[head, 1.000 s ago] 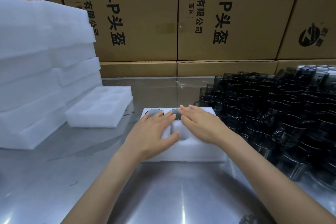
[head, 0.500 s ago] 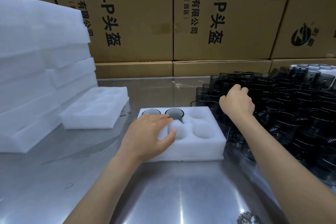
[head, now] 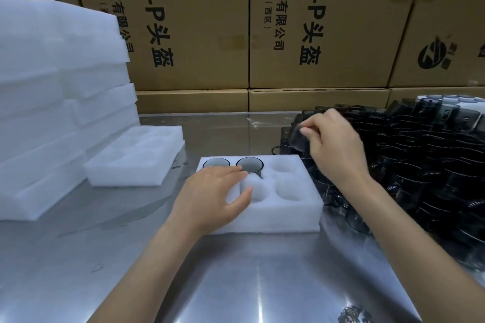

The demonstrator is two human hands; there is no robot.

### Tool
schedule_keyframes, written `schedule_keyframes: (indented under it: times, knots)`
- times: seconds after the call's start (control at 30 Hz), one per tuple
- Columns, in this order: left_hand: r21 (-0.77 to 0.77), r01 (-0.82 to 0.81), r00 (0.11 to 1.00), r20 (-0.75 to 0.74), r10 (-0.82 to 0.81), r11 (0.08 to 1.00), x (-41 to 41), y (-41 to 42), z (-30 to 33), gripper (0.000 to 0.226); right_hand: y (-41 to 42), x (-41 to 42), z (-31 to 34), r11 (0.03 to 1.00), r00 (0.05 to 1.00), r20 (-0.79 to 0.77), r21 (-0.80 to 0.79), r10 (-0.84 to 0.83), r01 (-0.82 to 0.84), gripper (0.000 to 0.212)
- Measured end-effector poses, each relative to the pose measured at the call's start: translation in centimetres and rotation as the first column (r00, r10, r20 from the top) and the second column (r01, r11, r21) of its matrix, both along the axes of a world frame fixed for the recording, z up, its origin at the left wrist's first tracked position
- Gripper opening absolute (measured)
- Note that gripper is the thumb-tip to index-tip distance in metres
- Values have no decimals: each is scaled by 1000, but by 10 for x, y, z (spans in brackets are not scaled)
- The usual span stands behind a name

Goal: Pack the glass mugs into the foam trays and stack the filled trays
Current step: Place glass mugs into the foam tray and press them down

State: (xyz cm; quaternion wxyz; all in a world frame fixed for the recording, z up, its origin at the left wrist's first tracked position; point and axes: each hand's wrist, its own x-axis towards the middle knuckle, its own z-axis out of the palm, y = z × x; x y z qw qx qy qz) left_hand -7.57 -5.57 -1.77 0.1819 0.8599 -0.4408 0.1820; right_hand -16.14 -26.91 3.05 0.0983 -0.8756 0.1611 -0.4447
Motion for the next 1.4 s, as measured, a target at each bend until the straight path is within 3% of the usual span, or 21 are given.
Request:
schedule_keyframes:
  times: [0.13, 0.43, 0.7, 0.87, 1.07, 1.4]
  knots:
    - [8, -11, 1000, -2, 11, 1000, 1, 1, -1, 73, 12, 3, -14, 982, 979, -90, -21, 184, -187, 11]
    - [8, -9, 1000, -7, 9, 1000, 3, 0, -2, 75, 2, 5, -30, 950, 917, -248, 41, 311, -311, 18]
    - [48, 7, 1000, -11, -7, 999, 4, 2, 1, 66, 0, 4, -33, 956, 921, -259, 120, 291, -268, 19]
    - [18, 46, 998, -37, -45, 999, 3, 0, 7, 66, -4, -2, -28, 943, 951, -97, 193, 293, -271, 34]
    - [128, 228, 971, -104, -216, 965, -6, -38, 14, 71, -2, -2, -34, 941, 851, -405, 189, 334, -279, 52]
    - [280, 203, 962, -236, -138, 938, 2, -54, 6, 69, 0, 0, -37, 930, 684, -638, 317, 354, -186, 49]
